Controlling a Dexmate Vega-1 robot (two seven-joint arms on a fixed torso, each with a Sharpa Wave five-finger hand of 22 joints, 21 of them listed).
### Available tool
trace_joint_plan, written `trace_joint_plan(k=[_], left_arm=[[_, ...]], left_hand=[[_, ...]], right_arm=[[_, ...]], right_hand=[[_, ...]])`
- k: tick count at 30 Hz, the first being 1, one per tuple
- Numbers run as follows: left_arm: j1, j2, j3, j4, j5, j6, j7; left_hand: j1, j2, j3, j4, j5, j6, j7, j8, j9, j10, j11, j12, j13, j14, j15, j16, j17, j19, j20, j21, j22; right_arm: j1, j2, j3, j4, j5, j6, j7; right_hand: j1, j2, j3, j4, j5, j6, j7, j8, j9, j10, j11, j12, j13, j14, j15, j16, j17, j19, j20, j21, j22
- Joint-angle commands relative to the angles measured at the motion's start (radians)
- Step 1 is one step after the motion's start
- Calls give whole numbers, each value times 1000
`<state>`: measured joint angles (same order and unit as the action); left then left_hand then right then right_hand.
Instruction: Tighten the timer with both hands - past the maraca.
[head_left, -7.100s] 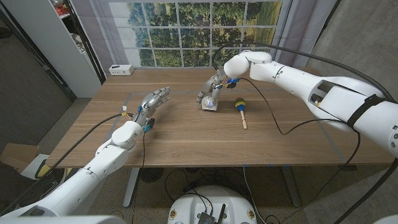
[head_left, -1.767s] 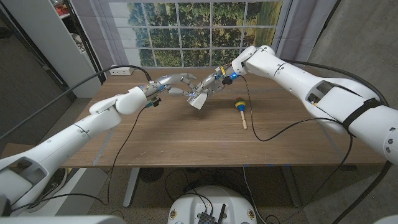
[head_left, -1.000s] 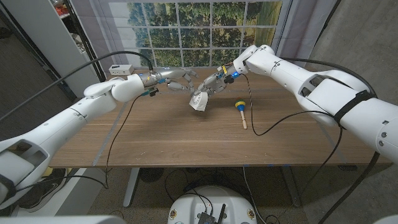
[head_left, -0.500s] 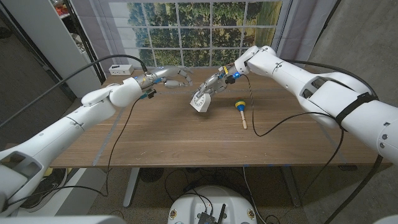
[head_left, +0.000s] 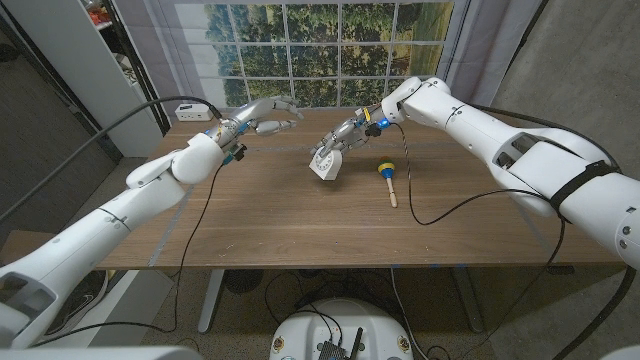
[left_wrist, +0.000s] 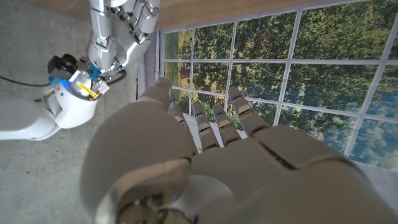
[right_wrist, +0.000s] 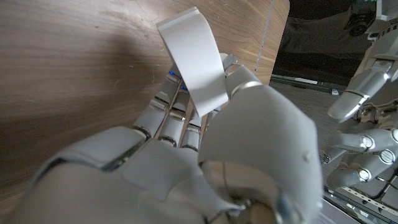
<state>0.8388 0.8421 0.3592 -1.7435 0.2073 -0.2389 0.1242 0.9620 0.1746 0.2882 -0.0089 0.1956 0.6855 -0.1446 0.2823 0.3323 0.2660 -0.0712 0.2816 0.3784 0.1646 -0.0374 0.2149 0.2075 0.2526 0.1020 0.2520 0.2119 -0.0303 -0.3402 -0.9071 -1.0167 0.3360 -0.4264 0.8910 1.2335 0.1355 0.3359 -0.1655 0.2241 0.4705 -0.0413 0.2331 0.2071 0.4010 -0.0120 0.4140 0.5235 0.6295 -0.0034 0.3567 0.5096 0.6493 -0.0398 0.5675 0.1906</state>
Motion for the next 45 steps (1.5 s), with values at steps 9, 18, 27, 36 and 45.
trace_joint_plan(k=[9,18,27,36,45], left_arm=[[108,-147,-82,164,-669,66,-118],[77,-97,-26,197,-609,56,-128],[81,-64,11,159,-523,60,-78],[87,-52,33,134,-444,59,-26],[92,-43,43,115,-400,78,2]], left_hand=[[-163,5,-5,137,8,-128,82,-68,0,-72,39,-17,18,-67,35,-18,16,-44,23,1,6],[-214,10,-11,157,-5,-159,106,-76,2,-81,51,-19,21,-93,45,-18,18,-66,34,-5,6],[-239,14,-7,166,-6,-151,108,-71,4,-73,51,-15,23,-90,47,-13,19,-66,39,-3,6],[-249,6,-1,158,-3,-132,99,-62,4,-60,44,-9,24,-79,38,-9,16,-57,37,1,5],[-251,2,6,150,-1,-128,99,-61,4,-59,46,-8,24,-78,34,-10,13,-55,38,3,5]], right_arm=[[-132,-117,48,-285,-15,41,-230],[-189,-154,38,-371,-64,96,-308],[-224,-180,-16,-423,-212,223,-373],[-230,-181,-79,-443,-394,304,-405],[-188,-146,-121,-381,-487,345,-331]], right_hand=[[66,37,-1,9,-6,35,0,12,7,41,3,-2,2,99,-235,23,21,45,-167,34,8],[68,36,-4,11,-6,39,-1,12,8,43,0,-5,5,102,-235,24,22,43,-167,41,10],[69,35,-8,14,-7,42,-11,11,9,46,-10,-10,8,103,-235,23,22,32,-166,47,11],[69,33,-12,15,-7,43,-19,9,10,49,-20,-14,11,97,-235,19,20,22,-165,53,11],[70,28,-19,16,-9,33,-39,0,11,34,-47,-34,12,63,-232,-5,11,-13,-166,57,11]])
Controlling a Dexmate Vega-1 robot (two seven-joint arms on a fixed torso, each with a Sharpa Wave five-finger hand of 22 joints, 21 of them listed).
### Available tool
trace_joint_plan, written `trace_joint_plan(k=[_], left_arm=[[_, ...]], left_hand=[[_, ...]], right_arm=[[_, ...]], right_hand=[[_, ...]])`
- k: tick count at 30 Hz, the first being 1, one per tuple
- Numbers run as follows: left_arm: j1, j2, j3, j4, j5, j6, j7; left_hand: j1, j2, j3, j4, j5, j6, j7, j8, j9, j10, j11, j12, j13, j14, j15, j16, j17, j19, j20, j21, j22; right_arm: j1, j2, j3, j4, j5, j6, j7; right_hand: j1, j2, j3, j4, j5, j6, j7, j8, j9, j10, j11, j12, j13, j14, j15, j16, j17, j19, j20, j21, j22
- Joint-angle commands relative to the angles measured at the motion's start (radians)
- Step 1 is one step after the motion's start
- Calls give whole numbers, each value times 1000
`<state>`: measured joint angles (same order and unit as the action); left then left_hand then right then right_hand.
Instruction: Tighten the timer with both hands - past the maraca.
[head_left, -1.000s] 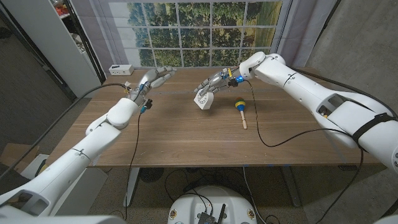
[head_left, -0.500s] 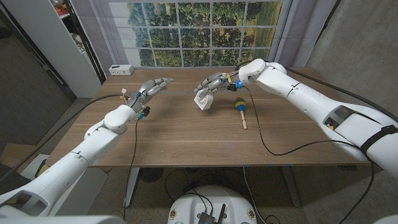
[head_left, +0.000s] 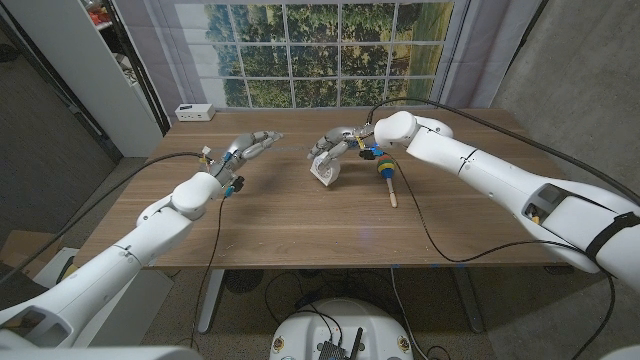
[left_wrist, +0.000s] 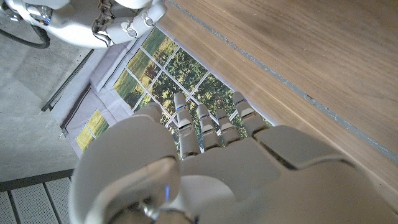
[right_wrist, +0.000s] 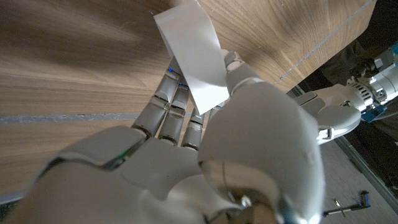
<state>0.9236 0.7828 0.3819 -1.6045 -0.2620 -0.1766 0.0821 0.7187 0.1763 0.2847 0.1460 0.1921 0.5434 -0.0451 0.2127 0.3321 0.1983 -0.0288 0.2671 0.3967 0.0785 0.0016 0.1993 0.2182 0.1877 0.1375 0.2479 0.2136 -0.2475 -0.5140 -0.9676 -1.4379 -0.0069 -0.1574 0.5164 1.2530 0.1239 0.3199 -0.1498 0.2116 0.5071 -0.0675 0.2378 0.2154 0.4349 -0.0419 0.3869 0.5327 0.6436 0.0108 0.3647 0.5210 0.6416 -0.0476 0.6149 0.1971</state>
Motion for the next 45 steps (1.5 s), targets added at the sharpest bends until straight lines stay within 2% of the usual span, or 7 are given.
trace_joint_plan(k=[1,8,15,23,31,39,45], left_arm=[[11,18,20,-31,75,21,51],[25,23,16,-39,80,17,61],[49,27,6,-48,87,5,81],[62,25,-1,-45,93,-12,92],[77,29,-12,-31,99,-54,97],[107,42,-35,-57,100,-36,120],[116,63,-45,-80,122,-17,127]], left_hand=[[-8,0,10,-6,3,16,0,9,4,9,2,7,6,9,-5,6,1,10,2,7,3],[-9,-1,15,-11,5,16,-2,10,4,10,0,7,6,11,-6,6,0,11,3,8,2],[-11,-1,20,-15,6,19,-3,11,5,11,2,7,6,11,-6,5,-2,12,4,8,2],[-14,-1,26,-19,7,25,-2,13,5,12,2,8,7,11,-7,5,-4,11,4,8,1],[-17,-2,32,-23,8,28,-5,14,5,12,-1,8,7,11,-7,4,-5,9,5,8,1],[-21,-3,37,-27,9,31,-4,14,5,14,1,9,7,14,-6,5,-6,8,6,8,1],[-25,-3,42,-29,9,32,-3,14,5,16,-2,10,7,16,-6,6,-7,6,9,8,1]], right_arm=[[38,33,-68,50,-155,82,56],[95,80,-106,132,-191,116,155],[129,88,-126,120,-228,102,225],[160,81,-148,68,-270,69,310],[221,119,-199,82,-323,45,422],[272,146,-243,122,-366,84,489],[305,143,-287,129,-439,158,518]], right_hand=[[50,41,-2,1,4,-5,-14,-6,2,-1,-20,-9,2,43,-247,-18,-3,-10,-158,9,4],[24,42,-8,18,2,-37,-44,-21,2,-36,-43,-40,7,-18,-244,-61,-24,-73,-158,3,0],[2,35,-26,21,1,-91,-78,-39,2,-78,-54,-78,5,-88,-240,-84,-23,-128,-150,-6,-6],[-63,12,-89,33,-1,-224,-141,-55,-2,-184,-57,-146,8,-215,-210,-74,39,-181,-83,-7,-9],[-83,-14,-127,15,-2,-351,-151,-60,-5,-333,-54,-191,21,-372,-126,-101,70,-266,-29,-27,-9],[-90,-15,-138,10,-2,-436,-153,-55,-6,-437,-73,-199,19,-501,-49,-142,65,-373,40,-66,-9],[-64,5,-123,-2,11,-514,-154,-58,-8,-511,-102,-201,15,-589,-59,-165,52,-451,50,-98,-9]])
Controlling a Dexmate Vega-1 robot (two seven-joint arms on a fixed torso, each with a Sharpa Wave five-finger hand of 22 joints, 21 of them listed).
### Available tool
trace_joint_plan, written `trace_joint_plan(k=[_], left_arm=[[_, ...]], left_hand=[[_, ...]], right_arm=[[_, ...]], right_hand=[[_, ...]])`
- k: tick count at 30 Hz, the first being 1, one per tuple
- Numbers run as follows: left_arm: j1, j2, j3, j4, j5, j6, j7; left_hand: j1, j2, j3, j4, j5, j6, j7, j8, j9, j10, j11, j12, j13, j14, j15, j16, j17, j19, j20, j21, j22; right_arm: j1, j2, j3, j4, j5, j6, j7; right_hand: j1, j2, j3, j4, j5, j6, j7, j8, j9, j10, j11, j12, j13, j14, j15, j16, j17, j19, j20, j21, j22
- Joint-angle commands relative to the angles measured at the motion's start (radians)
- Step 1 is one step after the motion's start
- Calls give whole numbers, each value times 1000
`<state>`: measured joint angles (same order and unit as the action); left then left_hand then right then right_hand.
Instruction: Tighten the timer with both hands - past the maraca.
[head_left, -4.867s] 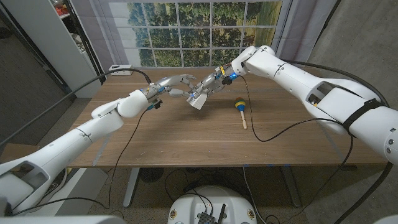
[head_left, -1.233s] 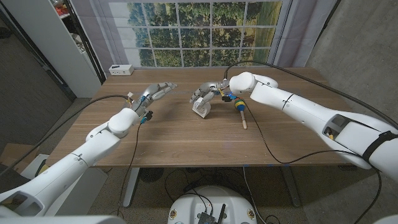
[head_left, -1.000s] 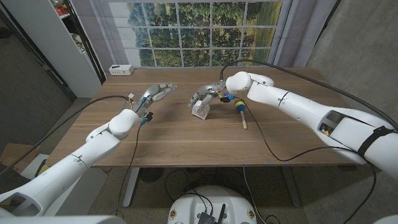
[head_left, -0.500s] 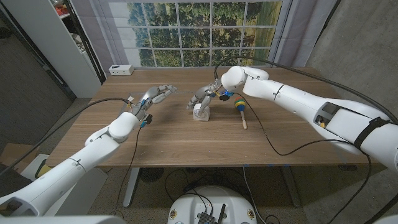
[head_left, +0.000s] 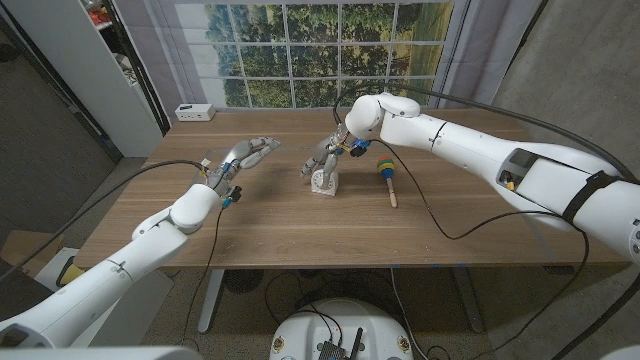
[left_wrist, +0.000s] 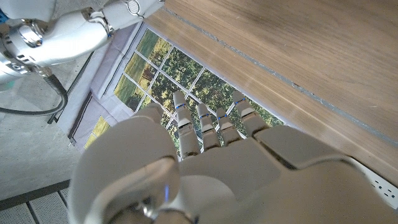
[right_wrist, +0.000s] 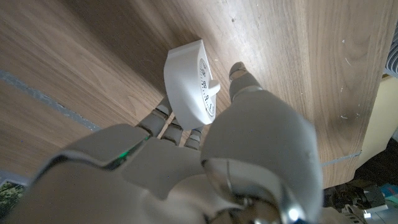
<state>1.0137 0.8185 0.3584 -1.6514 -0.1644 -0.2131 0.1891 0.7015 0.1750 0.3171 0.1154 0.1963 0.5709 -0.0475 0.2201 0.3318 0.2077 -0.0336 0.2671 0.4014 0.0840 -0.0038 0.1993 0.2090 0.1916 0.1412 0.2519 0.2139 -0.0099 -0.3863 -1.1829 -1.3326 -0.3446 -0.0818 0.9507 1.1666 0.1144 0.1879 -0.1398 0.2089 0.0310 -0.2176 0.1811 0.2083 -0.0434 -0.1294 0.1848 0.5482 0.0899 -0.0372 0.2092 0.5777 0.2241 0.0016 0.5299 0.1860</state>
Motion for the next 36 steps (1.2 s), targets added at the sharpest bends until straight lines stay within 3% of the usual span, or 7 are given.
trace_joint_plan(k=[1,9,11,17,28,36], left_arm=[[29,32,-25,-42,32,24,24],[62,55,-44,-134,70,106,61],[69,62,-44,-155,81,125,64],[98,69,-55,-212,98,179,89],[118,75,-65,-250,108,213,95],[118,73,-68,-250,117,210,99]], left_hand=[[-8,-2,9,2,5,5,-2,7,5,7,3,10,3,10,0,6,2,2,5,4,0],[-12,-3,14,-2,5,12,0,9,6,9,4,11,3,13,-2,6,1,2,5,4,0],[-13,-4,15,-3,5,13,-1,10,6,10,2,11,3,13,-2,6,1,2,6,4,0],[-15,-5,18,-6,5,15,-3,10,7,11,0,12,3,14,-2,6,0,3,7,5,0],[-19,-6,23,-9,5,19,-2,11,7,16,0,14,3,17,-4,7,-1,5,6,6,-1],[-25,-6,28,-12,4,30,0,15,8,20,-4,15,4,19,-7,7,-2,5,7,6,-1]], right_arm=[[69,12,-75,20,-112,94,86],[56,-38,-68,-24,-178,212,71],[51,-49,-63,-32,-195,234,69],[34,-70,-40,-45,-229,276,68],[-5,-99,-2,-73,-271,321,72],[-25,-108,18,-70,-295,360,55]], right_hand=[[30,19,13,-14,17,-52,-4,-2,-1,-45,-17,1,-2,-48,-13,-11,-8,-43,-1,-17,2],[56,29,27,-21,26,-90,-4,0,0,-73,-31,4,-5,-66,-33,-9,-17,-52,-15,-22,2],[67,34,33,-22,30,-101,-5,2,0,-74,-40,8,-7,-64,-61,-5,-20,-51,-28,-23,2],[82,41,40,-23,36,-110,-5,6,1,-72,-52,13,-9,-58,-82,1,-24,-48,-47,-22,2],[108,40,49,-25,43,-121,-5,12,2,-73,-60,18,-14,-61,-124,6,-33,-39,-91,-18,2],[120,42,53,-23,47,-125,-5,15,3,-70,-68,21,-16,-50,-149,14,-35,-35,-107,-16,3]])
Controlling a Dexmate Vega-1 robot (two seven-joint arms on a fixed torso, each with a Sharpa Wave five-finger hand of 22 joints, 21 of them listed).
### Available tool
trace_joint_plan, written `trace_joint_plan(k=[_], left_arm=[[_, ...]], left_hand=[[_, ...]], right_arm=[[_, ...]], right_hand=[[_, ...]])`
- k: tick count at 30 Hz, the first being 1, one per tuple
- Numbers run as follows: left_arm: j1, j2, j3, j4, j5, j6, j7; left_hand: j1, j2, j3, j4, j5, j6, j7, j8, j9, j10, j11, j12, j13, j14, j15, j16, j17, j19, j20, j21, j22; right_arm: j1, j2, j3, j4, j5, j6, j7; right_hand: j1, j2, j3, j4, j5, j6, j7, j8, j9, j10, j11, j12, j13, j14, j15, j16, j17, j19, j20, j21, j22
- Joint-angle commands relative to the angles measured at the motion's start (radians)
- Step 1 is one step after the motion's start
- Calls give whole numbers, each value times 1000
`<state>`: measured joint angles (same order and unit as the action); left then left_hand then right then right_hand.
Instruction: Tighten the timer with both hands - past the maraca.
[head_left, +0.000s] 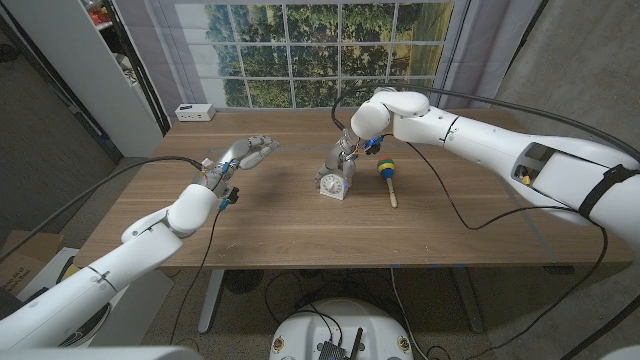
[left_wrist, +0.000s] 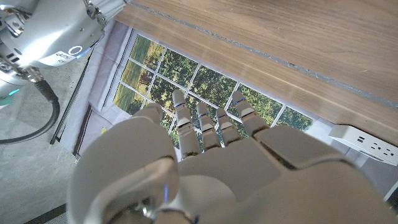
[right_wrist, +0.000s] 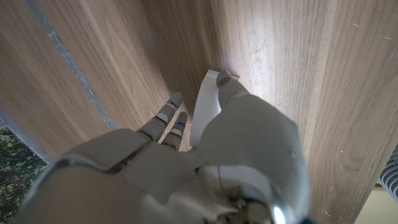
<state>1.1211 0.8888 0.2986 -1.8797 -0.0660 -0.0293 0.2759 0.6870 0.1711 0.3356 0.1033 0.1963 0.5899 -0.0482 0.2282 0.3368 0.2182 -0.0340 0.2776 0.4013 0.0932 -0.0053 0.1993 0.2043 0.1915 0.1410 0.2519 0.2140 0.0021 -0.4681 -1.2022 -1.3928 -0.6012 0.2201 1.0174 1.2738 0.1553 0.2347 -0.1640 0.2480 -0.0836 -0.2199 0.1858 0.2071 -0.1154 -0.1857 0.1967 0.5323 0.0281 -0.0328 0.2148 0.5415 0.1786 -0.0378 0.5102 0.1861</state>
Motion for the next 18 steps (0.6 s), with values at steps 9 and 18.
trace_joint_plan(k=[9,18], left_arm=[[-14,-14,6,2,25,15,6],[-38,-23,23,8,44,-1,1]], left_hand=[[-16,-2,13,-1,4,16,-1,8,3,12,-3,5,4,11,-8,7,2,5,8,7,-1],[-20,-4,17,-5,3,18,-2,8,3,13,-1,6,4,14,-9,7,1,5,7,7,-2]], right_arm=[[-63,-37,89,17,-3,116,-81],[-83,-37,161,60,78,133,-159]], right_hand=[[56,4,15,6,12,83,-3,46,13,141,-16,58,-6,143,-200,75,6,113,-146,62,7],[159,0,-32,20,-8,369,0,33,45,405,-14,104,128,404,-202,173,88,94,-159,477,6]])
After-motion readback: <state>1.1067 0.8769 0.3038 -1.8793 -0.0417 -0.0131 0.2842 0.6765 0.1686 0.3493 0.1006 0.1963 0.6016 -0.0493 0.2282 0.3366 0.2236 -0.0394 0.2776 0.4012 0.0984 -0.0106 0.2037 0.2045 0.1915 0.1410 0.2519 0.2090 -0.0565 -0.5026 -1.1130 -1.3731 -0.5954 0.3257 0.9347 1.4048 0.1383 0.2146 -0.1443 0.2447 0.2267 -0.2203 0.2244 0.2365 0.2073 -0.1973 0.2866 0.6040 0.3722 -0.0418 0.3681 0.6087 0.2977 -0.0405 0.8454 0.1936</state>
